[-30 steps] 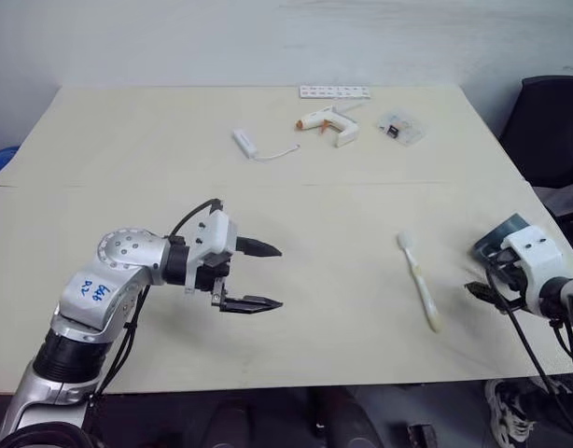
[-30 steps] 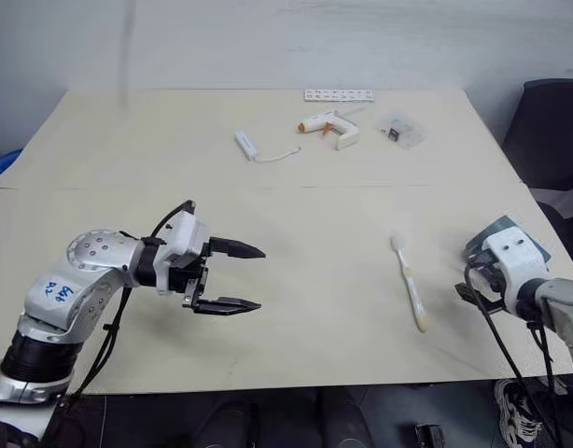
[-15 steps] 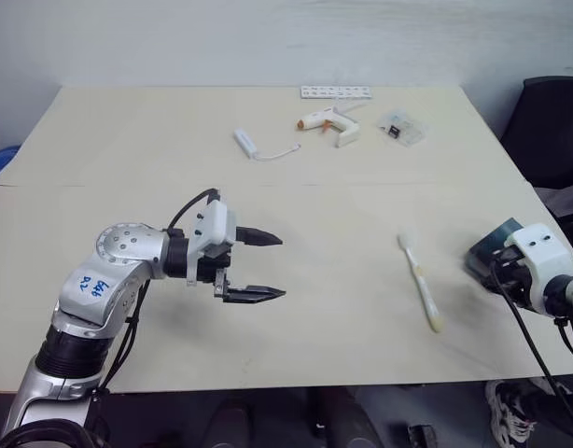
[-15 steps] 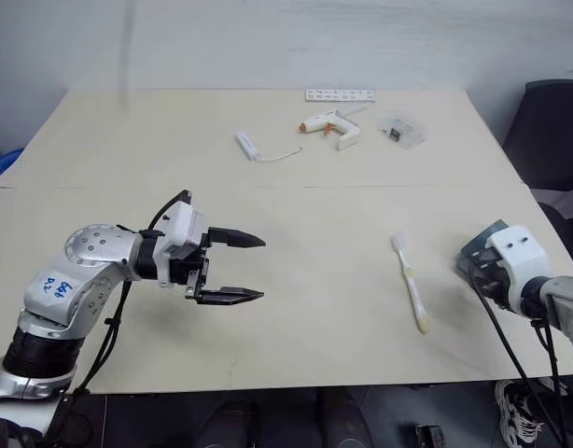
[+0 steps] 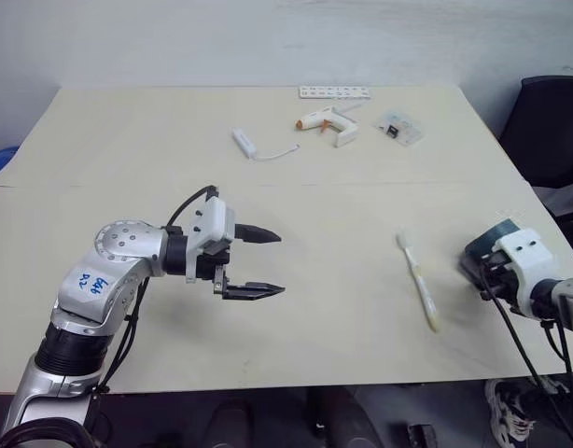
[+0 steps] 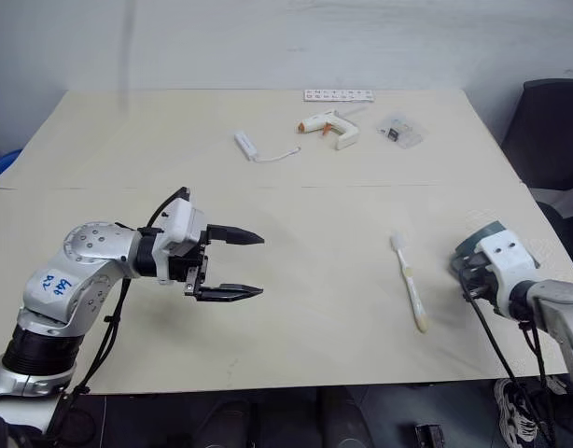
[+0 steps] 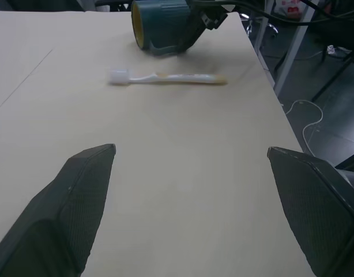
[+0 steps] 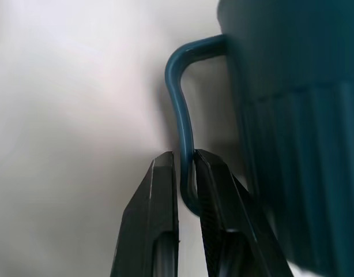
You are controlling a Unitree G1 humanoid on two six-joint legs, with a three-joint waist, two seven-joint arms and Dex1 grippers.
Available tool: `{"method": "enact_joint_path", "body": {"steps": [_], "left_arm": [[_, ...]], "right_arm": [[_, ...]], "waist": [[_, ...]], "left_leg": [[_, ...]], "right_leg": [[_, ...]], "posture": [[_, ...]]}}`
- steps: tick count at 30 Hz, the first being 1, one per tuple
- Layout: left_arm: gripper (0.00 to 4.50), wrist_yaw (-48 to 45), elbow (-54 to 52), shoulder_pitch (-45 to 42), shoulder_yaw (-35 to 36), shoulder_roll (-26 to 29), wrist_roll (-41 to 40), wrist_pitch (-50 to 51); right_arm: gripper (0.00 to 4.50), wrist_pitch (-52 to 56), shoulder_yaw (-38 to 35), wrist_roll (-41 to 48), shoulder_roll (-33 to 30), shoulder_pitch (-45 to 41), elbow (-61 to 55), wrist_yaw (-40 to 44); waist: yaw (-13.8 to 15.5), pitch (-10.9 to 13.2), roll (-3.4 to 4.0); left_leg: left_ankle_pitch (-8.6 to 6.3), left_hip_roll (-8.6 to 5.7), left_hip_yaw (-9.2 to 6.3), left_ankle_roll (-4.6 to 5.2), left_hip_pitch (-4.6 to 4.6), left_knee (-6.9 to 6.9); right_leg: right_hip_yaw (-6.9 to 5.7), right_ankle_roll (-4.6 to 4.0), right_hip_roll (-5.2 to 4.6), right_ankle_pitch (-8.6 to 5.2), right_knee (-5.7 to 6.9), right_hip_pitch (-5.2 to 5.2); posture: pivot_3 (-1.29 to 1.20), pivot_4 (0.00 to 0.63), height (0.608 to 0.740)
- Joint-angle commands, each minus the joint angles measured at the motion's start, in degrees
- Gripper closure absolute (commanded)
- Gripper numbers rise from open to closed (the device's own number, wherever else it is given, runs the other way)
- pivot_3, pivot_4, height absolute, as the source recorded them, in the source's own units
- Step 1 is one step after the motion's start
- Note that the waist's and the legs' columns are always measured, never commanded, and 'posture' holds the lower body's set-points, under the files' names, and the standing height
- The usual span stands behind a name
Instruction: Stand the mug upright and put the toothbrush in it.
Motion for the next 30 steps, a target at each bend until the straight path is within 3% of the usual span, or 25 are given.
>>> {"method": "enact_joint_path", "body": {"steps": [1,4,15,18,24,30], "left_arm": [[0.0,0.4,-0.9,-0.5,1.4,0.6,-0.5,-0.7],[0.0,0.5,-1.1,-0.3,1.6,0.7,-0.5,-0.7],[0.0,0.9,-0.7,-0.9,1.5,0.8,-0.2,-1.0],[0.0,0.8,-0.6,-1.0,1.6,0.9,-0.1,-1.2],[0.0,0.8,-0.6,-0.8,1.8,1.2,-0.2,-1.2],[0.0,3.1,-2.4,1.0,4.8,2.1,-2.2,1.6]], "right_arm": [[3.04,-1.4,0.1,-1.7,-1.2,-0.8,-0.3,0.1],[2.03,-1.4,0.5,-2.1,-1.3,-1.1,-0.1,0.2],[2.03,-5.4,3.9,-4.2,0.0,-4.1,7.0,0.9],[2.6,-6.4,4.2,-4.4,0.2,-5.1,8.7,1.4],[4.48,-7.3,4.2,-4.1,0.6,-5.8,8.6,2.3],[4.48,-10.0,2.5,0.7,7.6,-12.1,2.2,3.1]], "waist": [[0.0,0.0,0.0],[0.0,0.0,0.0],[-0.1,0.0,-0.01],[0.0,0.0,0.0],[0.0,0.0,0.0],[-0.8,0.0,-0.01]], "left_leg": [[0.0,0.0,-0.01,0.0,0.0,0.0],[0.0,0.0,-0.01,0.0,0.0,0.0],[0.0,0.0,0.01,0.0,0.02,0.01],[0.0,0.0,0.04,0.0,0.02,0.06],[0.0,0.0,0.03,0.0,0.01,0.06],[0.0,0.03,0.03,0.0,0.04,0.04]], "right_leg": [[-0.01,0.0,0.0,0.0,0.0,0.0],[-0.01,0.0,0.0,0.0,-0.01,0.0],[0.0,0.01,0.0,0.01,0.0,0.02],[0.03,0.04,0.0,0.03,0.01,0.03],[0.02,0.04,0.0,0.03,0.01,0.03],[0.04,0.04,0.03,0.03,0.07,0.02]], "posture": [[0.0,0.15,0.74],[0.0,0.15,0.74],[0.0,0.15,0.74],[0.0,0.15,0.74],[0.0,0.15,0.74],[0.0,0.15,0.74]]}}
